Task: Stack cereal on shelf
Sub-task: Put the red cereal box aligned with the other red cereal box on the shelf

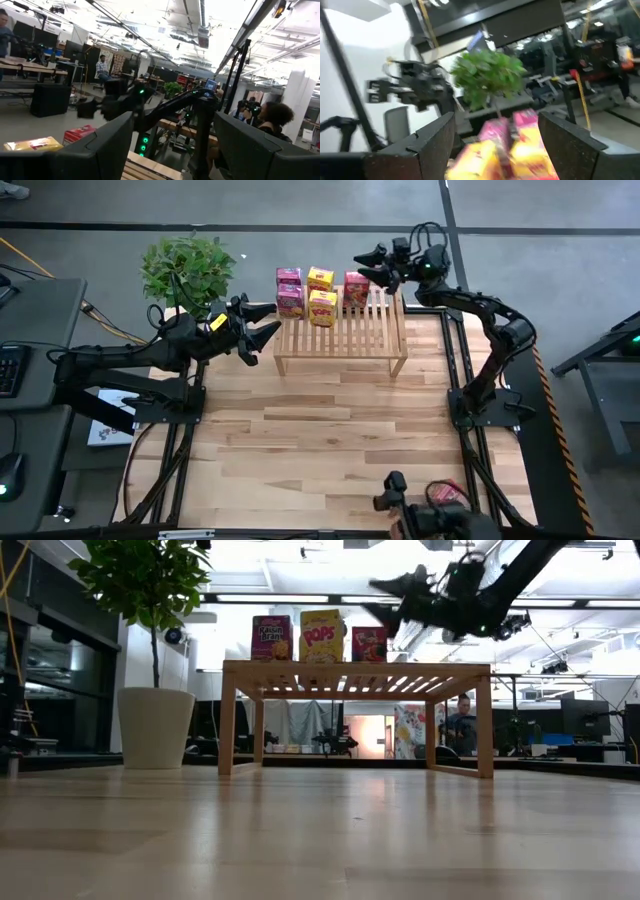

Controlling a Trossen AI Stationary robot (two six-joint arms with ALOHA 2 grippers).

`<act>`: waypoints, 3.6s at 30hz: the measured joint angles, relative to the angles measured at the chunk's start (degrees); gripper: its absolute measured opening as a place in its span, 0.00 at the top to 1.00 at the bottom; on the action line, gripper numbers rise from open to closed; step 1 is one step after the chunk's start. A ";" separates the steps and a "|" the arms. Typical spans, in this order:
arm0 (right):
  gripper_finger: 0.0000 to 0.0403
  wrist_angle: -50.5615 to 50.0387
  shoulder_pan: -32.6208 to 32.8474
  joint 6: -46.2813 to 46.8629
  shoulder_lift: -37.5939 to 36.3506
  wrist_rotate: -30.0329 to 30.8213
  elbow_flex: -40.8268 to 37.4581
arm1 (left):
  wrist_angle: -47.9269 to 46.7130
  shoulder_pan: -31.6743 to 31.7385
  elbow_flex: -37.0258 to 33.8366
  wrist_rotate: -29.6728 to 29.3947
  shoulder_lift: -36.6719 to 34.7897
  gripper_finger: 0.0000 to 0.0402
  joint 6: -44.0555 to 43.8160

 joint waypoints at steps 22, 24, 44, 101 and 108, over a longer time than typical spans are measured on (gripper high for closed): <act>0.31 -0.34 8.86 24.74 -27.52 11.39 0.00 | 5.92 0.01 0.00 -1.75 -0.02 0.33 -4.47; 0.31 -2.92 13.45 21.13 -28.03 11.50 0.00 | 6.27 0.03 0.00 -0.39 -0.22 0.33 -2.80; 0.31 -103.89 60.70 32.13 -31.86 22.62 0.00 | 3.00 0.07 -0.02 5.25 -3.98 0.33 -0.57; 0.31 -117.97 116.30 -12.28 -17.79 51.86 -0.02 | 3.45 0.06 0.00 1.69 -3.91 0.33 -0.52; 0.31 -118.02 118.04 -12.48 -17.59 57.51 -0.23 | 3.42 0.06 0.00 1.71 -3.91 0.33 -0.50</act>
